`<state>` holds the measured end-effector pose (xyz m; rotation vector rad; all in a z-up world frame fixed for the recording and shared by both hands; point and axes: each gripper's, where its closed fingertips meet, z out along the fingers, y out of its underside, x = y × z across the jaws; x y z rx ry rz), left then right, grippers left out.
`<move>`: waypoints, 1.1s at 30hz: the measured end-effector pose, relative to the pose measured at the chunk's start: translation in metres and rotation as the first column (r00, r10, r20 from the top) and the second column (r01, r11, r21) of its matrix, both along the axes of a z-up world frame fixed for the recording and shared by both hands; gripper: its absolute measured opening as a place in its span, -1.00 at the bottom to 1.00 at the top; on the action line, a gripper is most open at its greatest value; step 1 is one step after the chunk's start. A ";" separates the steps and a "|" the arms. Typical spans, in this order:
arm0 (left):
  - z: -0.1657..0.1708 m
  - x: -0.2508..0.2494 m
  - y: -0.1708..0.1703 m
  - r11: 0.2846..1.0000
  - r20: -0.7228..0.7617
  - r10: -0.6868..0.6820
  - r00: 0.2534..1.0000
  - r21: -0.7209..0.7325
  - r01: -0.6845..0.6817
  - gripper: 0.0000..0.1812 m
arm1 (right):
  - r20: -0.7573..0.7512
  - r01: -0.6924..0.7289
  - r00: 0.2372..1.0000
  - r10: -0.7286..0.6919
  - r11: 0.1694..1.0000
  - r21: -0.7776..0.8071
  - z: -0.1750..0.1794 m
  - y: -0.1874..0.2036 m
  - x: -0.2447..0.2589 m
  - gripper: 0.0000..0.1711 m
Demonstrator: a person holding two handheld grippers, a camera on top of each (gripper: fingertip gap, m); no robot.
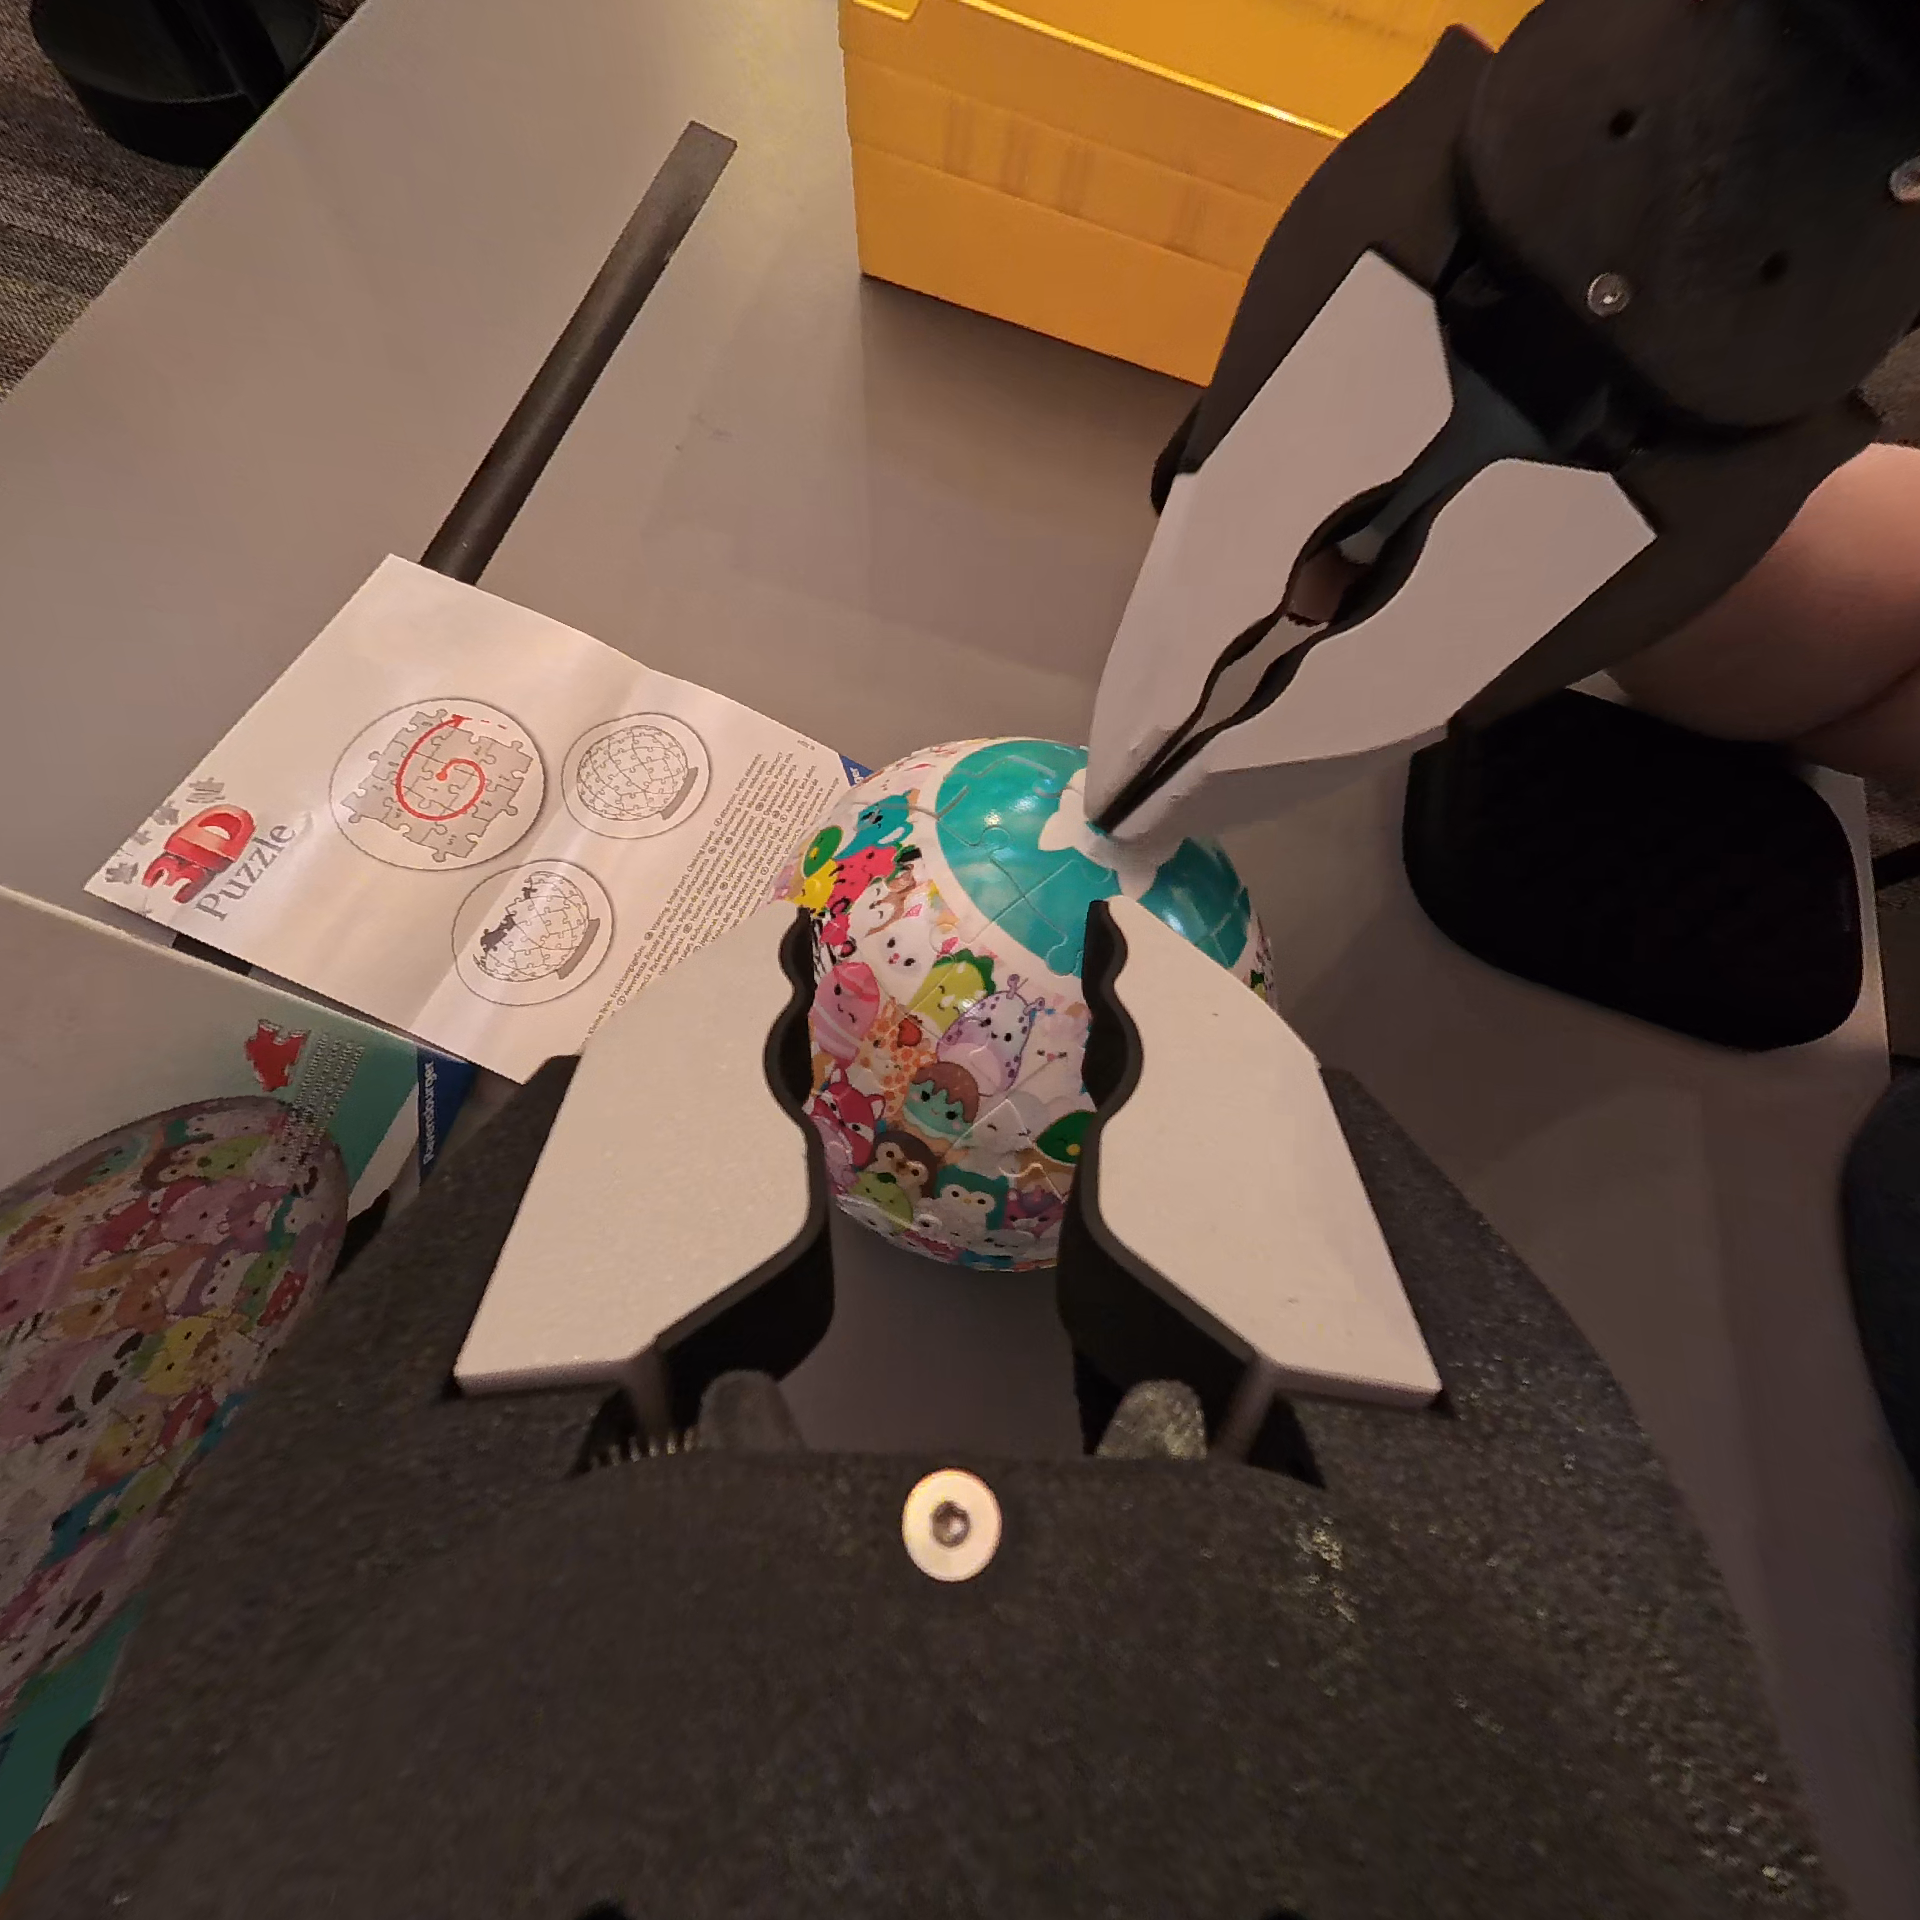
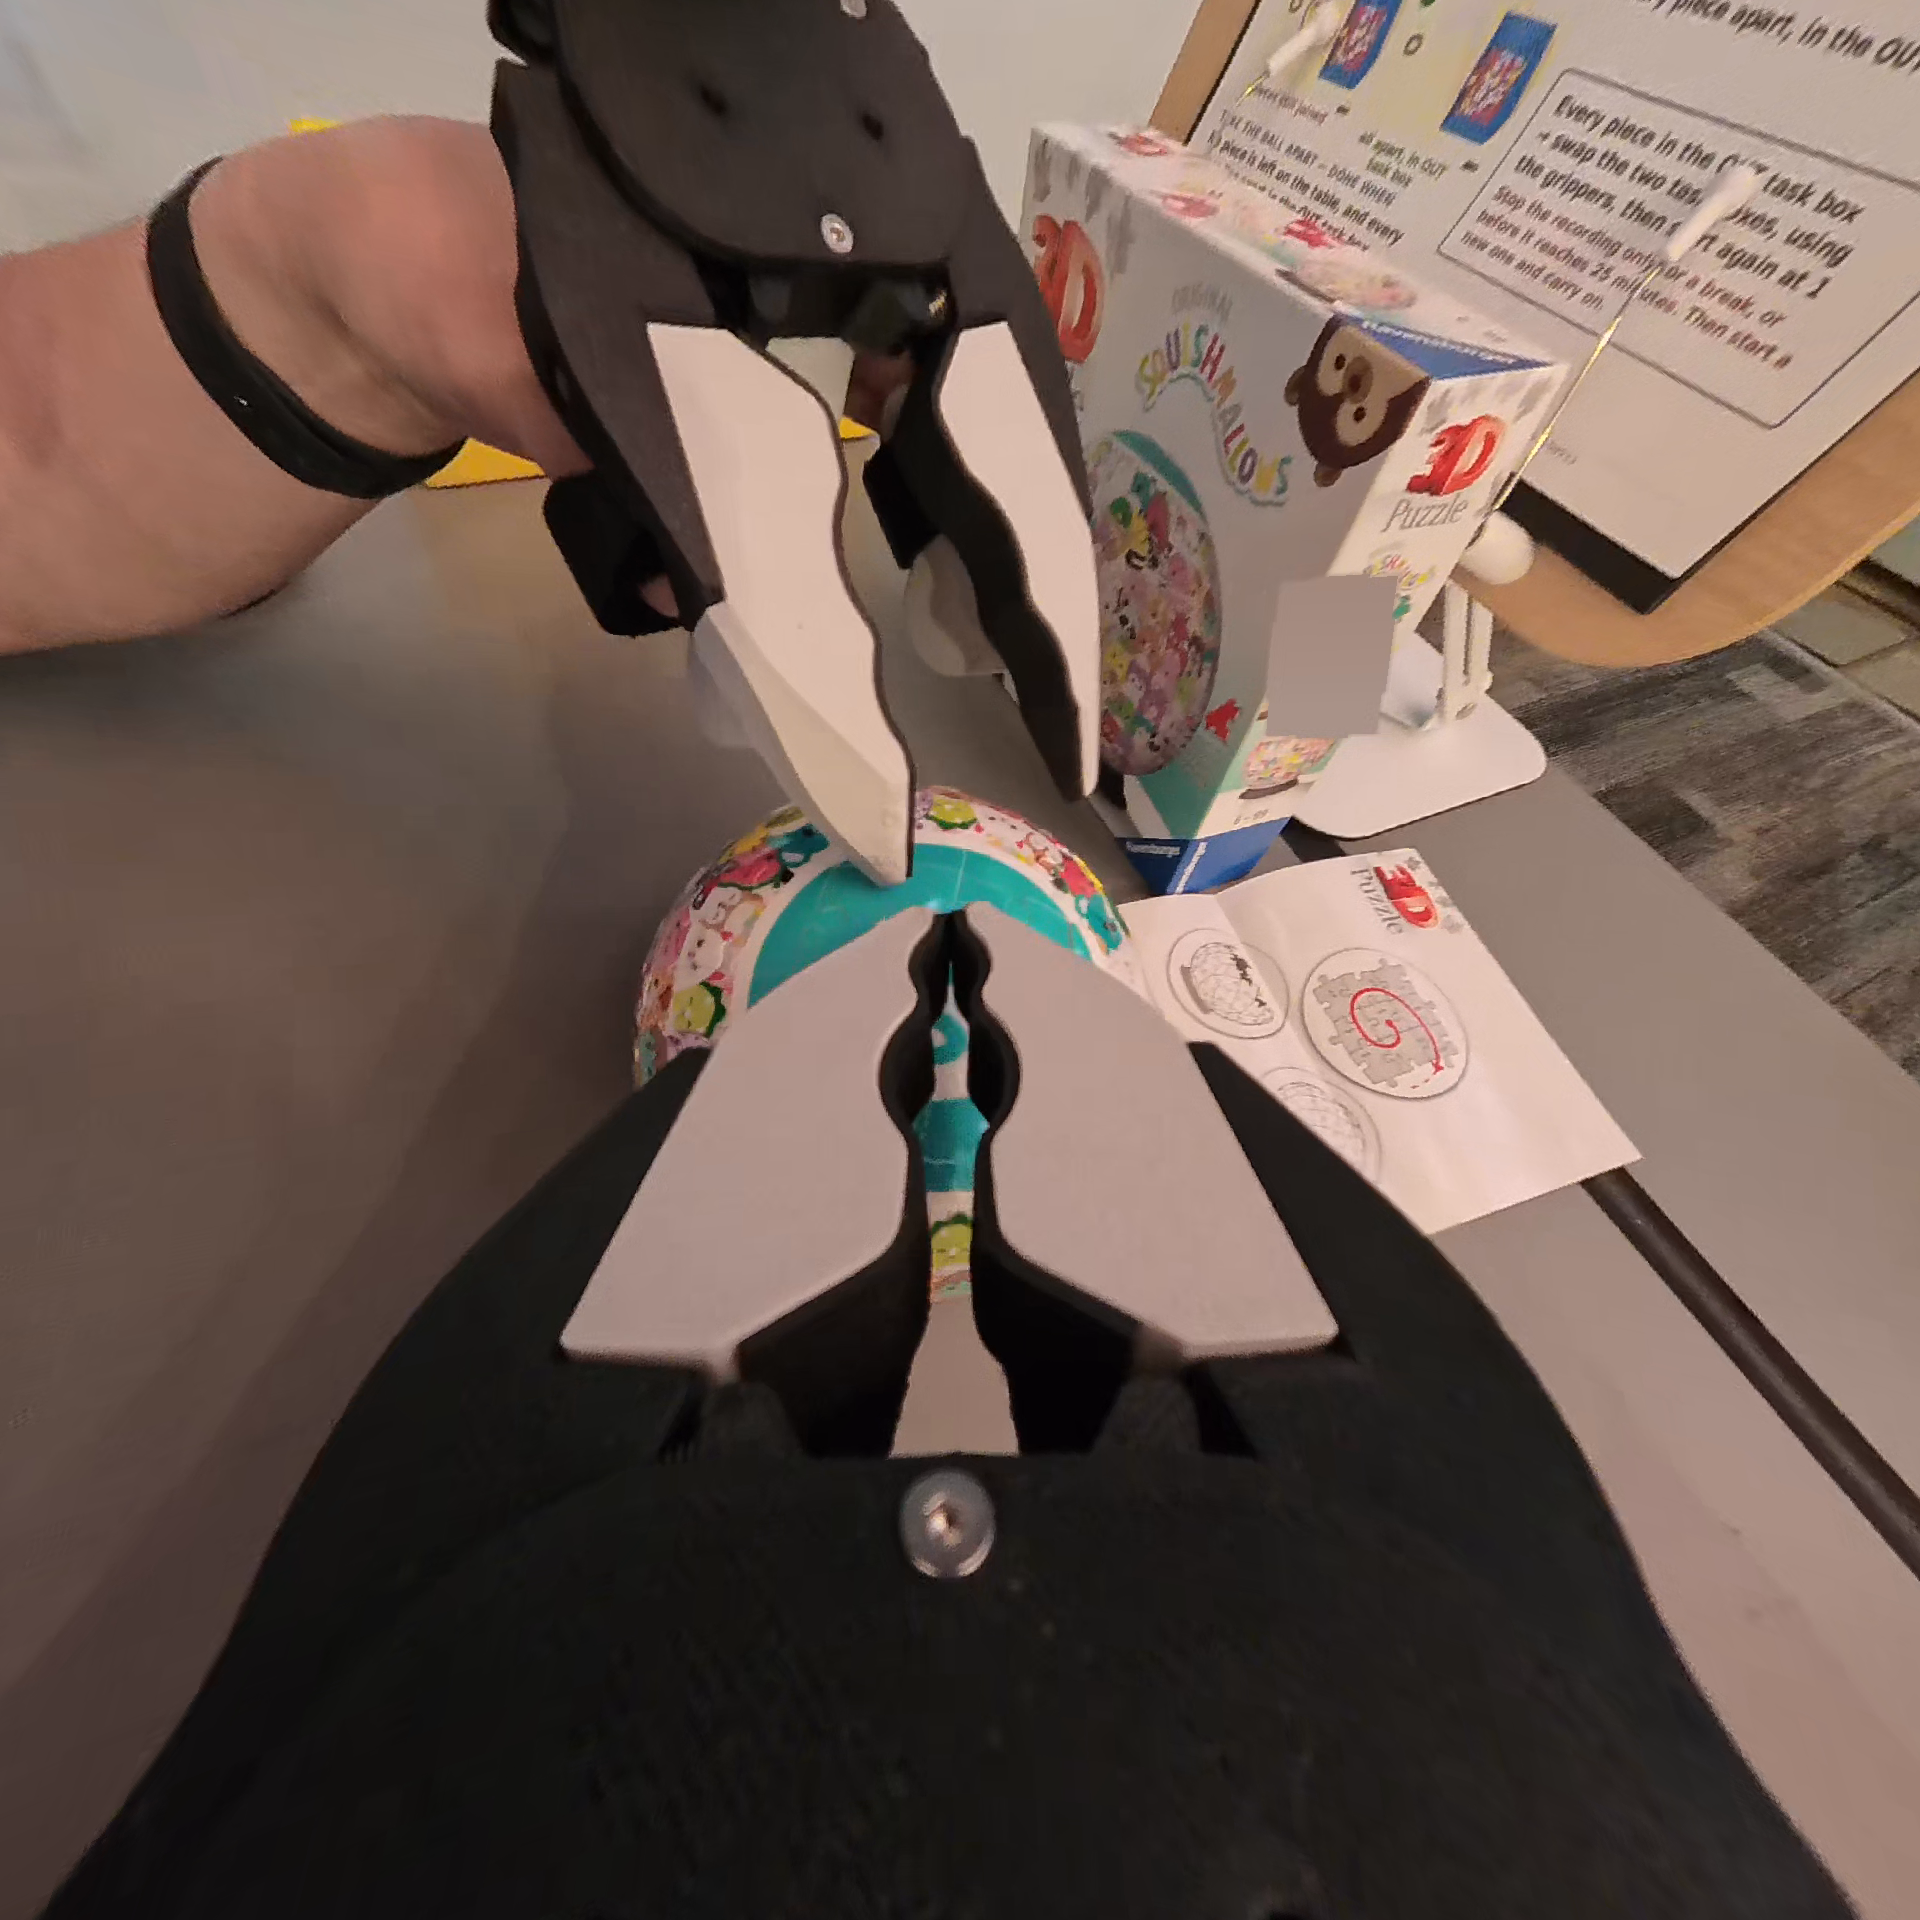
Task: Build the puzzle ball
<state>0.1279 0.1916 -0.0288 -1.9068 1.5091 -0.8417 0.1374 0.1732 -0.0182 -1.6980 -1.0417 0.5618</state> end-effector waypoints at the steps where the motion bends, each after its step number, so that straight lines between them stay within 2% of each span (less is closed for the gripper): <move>1: 0.000 0.000 0.000 1.000 0.001 0.001 1.000 0.000 -0.001 -0.45 | 0.018 -0.002 1.000 0.002 1.000 -0.004 -0.003 0.000 0.000 -0.99; 17: 0.000 0.000 0.001 1.000 0.000 0.002 1.000 0.002 -0.002 -0.46 | 0.054 -0.002 0.999 0.002 1.000 -0.002 -0.006 -0.005 0.000 -0.99; 19: 0.000 0.000 0.000 1.000 0.001 0.002 1.000 0.001 -0.002 -0.46 | 0.021 -0.008 1.000 0.007 1.000 0.019 0.000 -0.006 0.000 -0.99; 28: 0.000 -0.001 0.001 1.000 0.003 0.005 1.000 -0.002 -0.005 -0.46 | 0.080 -0.028 0.996 0.024 0.999 0.042 -0.011 -0.018 0.002 -0.98; 33: 0.000 -0.006 0.002 1.000 0.005 0.019 1.000 0.003 -0.019 -0.46 | 0.001 -0.061 0.998 0.061 0.996 0.063 0.003 -0.023 -0.006 -0.99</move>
